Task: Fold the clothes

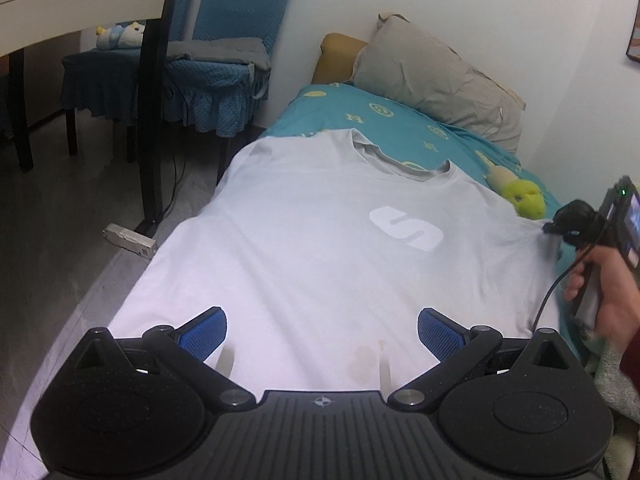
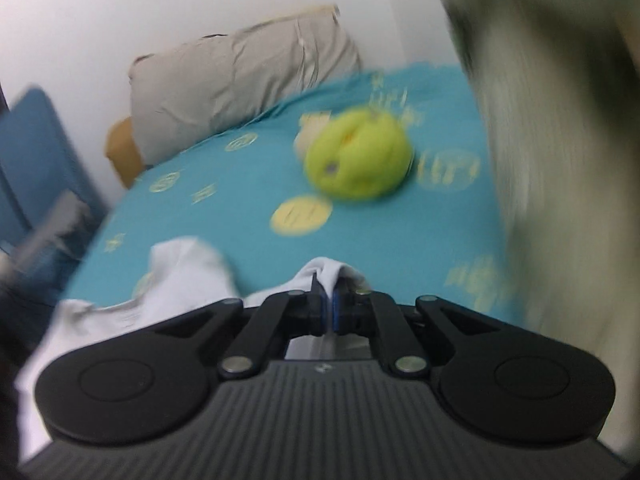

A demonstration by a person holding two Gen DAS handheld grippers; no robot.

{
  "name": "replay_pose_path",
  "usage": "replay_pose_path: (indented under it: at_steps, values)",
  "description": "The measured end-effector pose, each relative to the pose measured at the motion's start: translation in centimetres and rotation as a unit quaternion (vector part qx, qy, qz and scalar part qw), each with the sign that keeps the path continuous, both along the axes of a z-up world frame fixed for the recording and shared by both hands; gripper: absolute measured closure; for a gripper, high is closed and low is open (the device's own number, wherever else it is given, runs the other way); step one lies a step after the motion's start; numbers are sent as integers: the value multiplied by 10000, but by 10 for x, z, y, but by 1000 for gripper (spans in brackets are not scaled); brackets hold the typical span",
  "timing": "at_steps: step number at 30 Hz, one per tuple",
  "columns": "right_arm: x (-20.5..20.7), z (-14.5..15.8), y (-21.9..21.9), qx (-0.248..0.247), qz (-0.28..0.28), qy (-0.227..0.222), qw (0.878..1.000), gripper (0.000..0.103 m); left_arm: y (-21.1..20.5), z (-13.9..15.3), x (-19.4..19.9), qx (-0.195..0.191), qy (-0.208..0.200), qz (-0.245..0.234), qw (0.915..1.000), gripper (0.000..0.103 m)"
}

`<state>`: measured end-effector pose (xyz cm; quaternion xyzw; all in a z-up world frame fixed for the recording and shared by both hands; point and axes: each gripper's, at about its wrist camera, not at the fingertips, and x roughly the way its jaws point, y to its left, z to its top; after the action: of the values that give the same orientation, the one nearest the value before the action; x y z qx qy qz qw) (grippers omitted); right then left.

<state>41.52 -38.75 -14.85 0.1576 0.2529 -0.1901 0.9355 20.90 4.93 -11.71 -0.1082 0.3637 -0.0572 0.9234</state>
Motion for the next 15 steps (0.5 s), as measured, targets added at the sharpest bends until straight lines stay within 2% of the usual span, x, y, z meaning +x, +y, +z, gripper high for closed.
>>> replay_pose_path:
  at_steps: [3,6,8,9,10,11,12,14,15]
  values:
    - [23,-1,-5,-672,347,486,9960,96,-4,1,0,104,-74,-32,9999,0]
    - [23,-4,-9,-594,449,644,9951,93,-8,3,-1,242,-147,-54,9996,0]
    - [12,-3,-9,-348,564,611,9959,71,-11,4,-2,260,-223,-82,9994,0]
    - [3,-2,-9,-186,623,549,9964,44,-12,5,-3,272,-258,-96,9993,0]
    - [-10,1,-5,-33,681,398,9969,32,-13,5,-4,286,-283,-108,9991,0]
    - [-23,5,-2,117,738,233,9969,33,-14,5,-5,298,-301,-118,9990,0]
    - [-38,8,5,235,806,272,9961,34,-15,5,-6,306,-310,-127,9990,0]
    - [-67,15,18,459,946,432,9935,34,-16,6,-7,293,-305,-147,9990,0]
    - [-83,19,28,403,1134,655,9906,35,-16,6,-8,290,-314,-162,9990,0]
